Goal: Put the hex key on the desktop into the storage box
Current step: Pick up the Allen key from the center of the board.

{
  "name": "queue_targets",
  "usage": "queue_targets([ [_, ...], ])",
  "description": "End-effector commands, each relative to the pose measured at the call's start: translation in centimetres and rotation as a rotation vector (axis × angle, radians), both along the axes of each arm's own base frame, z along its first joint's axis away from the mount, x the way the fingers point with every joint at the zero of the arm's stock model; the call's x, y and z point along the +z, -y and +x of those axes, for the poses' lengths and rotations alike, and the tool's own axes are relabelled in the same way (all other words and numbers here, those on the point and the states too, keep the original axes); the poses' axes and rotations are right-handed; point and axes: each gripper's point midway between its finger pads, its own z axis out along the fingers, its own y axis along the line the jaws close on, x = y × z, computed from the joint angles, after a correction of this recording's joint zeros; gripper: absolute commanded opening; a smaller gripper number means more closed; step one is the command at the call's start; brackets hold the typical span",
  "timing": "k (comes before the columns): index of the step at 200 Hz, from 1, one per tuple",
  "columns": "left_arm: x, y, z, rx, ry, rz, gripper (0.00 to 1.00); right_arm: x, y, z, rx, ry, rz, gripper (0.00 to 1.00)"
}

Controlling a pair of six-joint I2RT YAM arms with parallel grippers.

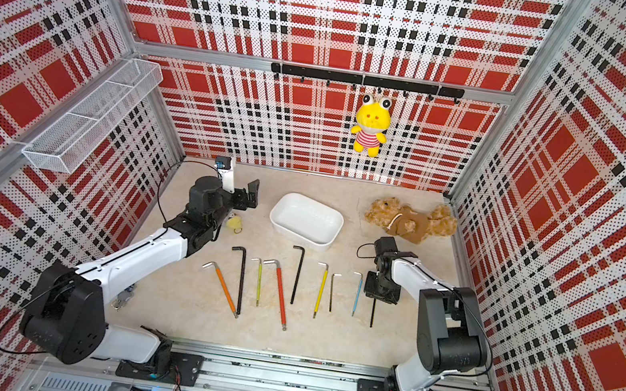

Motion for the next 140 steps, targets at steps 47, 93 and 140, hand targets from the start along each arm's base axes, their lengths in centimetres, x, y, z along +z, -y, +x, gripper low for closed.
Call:
queue_targets([
  [47,2.4,-0.1,-0.2,0.006,0.044,0.001,0.99,-1.5,0.3,-1.0,-0.014,-0.048,-0.023,0.15],
  [93,2.7,-0.2,-0.3,0.012,0.047,0.005,0.99,-1.8,-0.3,-1.0,-0.002,-0.053,0.013,0.00],
  [140,3.1,-0.3,-0.4,0.013,0.055,0.003,0.99,1.0,-0.2,1.0,0.069,0.022,-0.011,0.00],
])
